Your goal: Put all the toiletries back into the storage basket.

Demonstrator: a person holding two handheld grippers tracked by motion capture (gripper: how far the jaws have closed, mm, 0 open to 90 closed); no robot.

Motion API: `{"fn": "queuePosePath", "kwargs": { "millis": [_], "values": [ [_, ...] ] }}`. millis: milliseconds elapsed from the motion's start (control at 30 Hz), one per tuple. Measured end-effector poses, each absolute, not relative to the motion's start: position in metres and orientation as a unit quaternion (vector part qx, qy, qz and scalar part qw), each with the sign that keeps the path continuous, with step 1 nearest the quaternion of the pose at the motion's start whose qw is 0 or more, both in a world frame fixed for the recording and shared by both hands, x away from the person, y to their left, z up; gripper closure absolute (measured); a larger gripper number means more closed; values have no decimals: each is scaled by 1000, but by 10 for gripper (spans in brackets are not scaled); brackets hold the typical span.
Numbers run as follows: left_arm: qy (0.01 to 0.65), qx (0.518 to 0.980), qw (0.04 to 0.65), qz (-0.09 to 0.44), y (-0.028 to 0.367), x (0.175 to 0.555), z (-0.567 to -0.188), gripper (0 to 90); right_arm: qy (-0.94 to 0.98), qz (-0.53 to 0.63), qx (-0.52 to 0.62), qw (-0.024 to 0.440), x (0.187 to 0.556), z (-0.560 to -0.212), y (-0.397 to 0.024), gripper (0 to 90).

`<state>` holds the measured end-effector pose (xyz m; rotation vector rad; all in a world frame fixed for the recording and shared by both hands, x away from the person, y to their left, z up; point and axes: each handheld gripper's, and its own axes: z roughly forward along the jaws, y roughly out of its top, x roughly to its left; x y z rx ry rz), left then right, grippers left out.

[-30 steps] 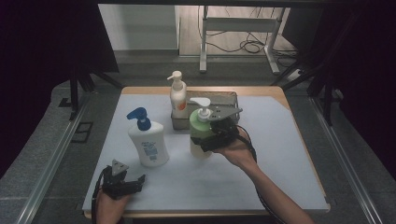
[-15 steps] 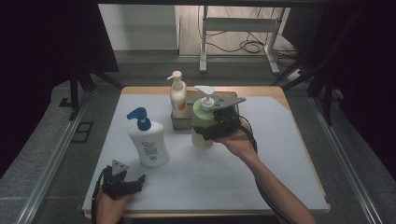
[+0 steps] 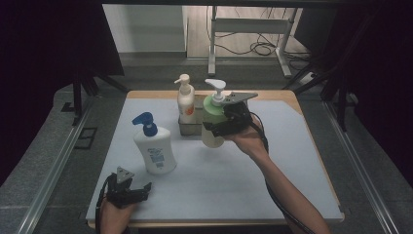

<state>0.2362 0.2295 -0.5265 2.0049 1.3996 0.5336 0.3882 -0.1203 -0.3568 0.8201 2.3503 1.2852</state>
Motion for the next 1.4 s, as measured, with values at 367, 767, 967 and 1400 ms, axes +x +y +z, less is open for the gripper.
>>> {"fn": "queuePosePath", "kwargs": {
  "millis": [367,767,967,1400],
  "values": [
    [533,758,317,203,229,236,-527,101,820,449,305,182,402,-349,-116,124],
    [533,758,317,203,229,236,-527,101,808,451,323,198,421,-339,-112,123],
    [533,758,317,203,229,236,-527,101,803,448,334,209,432,-338,-111,124],
    [533,758,316,201,229,236,-527,101,793,441,354,227,453,-344,-111,124]
  ]
}}
